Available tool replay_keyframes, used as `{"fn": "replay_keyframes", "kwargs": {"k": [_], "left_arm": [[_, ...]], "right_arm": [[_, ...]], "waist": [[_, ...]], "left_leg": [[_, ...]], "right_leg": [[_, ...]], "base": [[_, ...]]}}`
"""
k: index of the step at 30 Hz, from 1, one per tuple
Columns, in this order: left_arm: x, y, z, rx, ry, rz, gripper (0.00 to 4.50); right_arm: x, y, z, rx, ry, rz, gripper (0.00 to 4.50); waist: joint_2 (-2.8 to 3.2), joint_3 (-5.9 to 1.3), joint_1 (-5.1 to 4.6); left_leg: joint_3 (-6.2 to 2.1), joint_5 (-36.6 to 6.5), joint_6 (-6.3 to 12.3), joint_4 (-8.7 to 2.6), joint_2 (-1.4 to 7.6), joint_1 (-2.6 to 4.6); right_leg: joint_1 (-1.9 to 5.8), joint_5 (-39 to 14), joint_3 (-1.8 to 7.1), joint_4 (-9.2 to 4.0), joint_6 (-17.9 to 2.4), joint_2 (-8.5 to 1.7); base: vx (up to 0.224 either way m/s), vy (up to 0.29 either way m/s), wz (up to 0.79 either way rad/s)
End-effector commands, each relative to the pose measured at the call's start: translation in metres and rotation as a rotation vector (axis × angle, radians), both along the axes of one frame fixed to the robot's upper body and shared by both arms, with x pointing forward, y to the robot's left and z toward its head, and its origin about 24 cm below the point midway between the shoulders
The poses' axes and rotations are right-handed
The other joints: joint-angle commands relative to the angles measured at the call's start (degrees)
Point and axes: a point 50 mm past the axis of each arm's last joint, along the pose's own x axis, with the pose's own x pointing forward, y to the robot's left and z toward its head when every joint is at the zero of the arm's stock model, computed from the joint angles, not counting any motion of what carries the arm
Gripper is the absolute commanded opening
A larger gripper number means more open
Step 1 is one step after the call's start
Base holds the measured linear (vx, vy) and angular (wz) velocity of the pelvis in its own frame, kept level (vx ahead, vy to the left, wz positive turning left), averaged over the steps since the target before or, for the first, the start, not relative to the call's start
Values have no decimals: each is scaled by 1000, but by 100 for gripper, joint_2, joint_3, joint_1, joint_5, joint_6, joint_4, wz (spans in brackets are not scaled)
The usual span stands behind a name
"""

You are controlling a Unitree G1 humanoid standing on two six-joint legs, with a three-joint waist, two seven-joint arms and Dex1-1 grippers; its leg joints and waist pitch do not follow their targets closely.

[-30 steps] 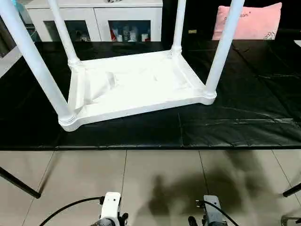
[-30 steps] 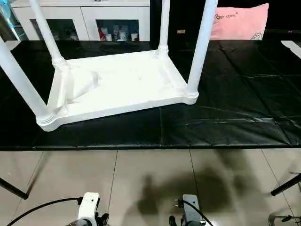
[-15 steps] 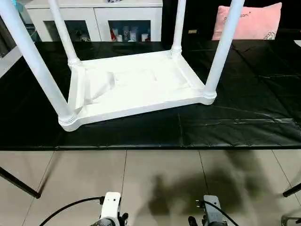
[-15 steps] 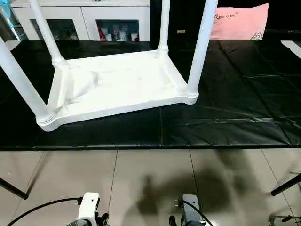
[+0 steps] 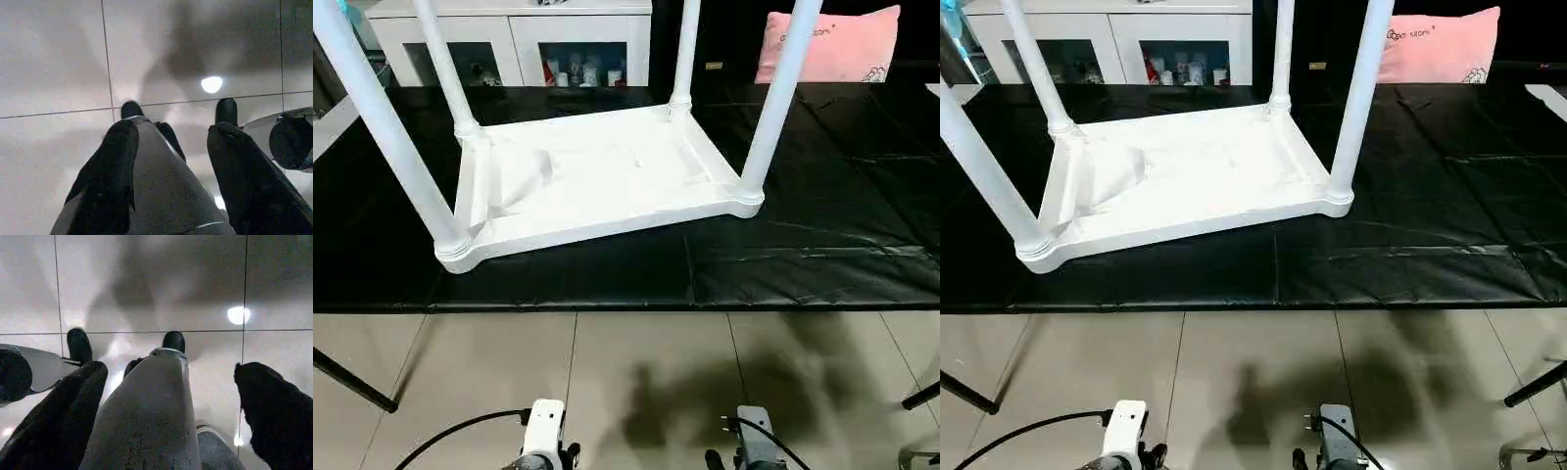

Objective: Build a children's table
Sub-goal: Rotate leg to tighten

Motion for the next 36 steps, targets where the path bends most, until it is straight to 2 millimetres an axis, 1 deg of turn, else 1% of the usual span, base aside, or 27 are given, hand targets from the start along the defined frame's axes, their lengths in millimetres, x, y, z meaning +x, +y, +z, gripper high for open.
{"fn": "replay_keyframes", "kwargs": {"k": [1, 15, 25, 36], "left_arm": [[-1, 2, -1, 5, 11, 3, 260], [-1, 2, -1, 5, 11, 3, 260], [-1, 2, -1, 5, 11, 3, 260], [-1, 2, -1, 5, 11, 3, 260]], "right_arm": [[-6, 0, -2, -3, 23, 8, 450], [-6, 0, -2, -3, 23, 8, 450], [-6, 0, -2, -3, 23, 8, 450], [-6, 0, -2, -3, 23, 8, 450]], "waist": [[-23, -160, -10], [-24, -158, -11], [-24, -165, -9], [-24, -162, -10]], "left_leg": [[-249, -2021, 112, -551, 560, 104], [-251, -2050, 100, -553, 561, 107], [-247, -1997, 120, -548, 559, 104], [-251, -2052, 89, -553, 559, 105]], "right_leg": [[91, -1284, 294, -504, -1378, -571], [85, -1366, 296, -513, -1354, -572], [92, -1243, 294, -500, -1382, -571], [90, -1331, 295, -508, -1358, -574]], "base": [[0, 0, 0], [0, 0, 0], [0, 0, 0], [0, 0, 0]]}}
